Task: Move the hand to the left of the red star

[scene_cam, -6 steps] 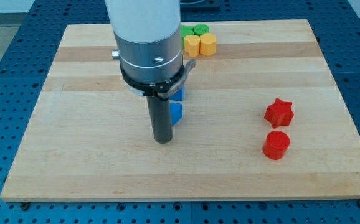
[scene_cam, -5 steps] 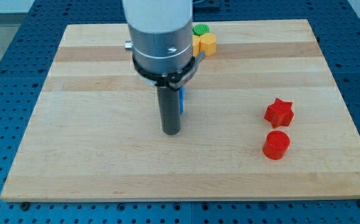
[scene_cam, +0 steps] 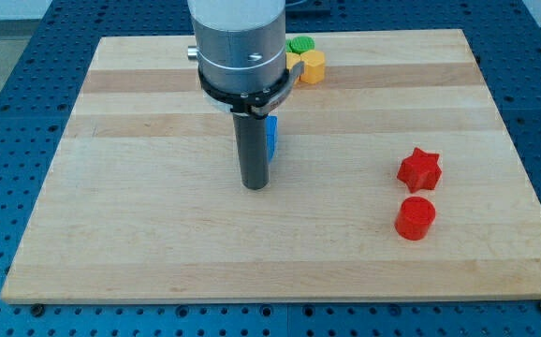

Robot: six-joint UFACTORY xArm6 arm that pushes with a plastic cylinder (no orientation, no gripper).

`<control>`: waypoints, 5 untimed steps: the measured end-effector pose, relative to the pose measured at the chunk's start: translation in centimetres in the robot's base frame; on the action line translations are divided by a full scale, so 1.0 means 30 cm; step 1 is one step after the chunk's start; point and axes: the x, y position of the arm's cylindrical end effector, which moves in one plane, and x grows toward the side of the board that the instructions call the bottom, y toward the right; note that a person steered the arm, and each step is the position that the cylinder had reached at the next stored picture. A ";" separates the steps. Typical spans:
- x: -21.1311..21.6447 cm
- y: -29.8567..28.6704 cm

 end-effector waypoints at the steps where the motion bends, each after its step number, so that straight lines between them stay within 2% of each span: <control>1: 0.001 0.000; 2: 0.048 0.026; 5: 0.052 0.186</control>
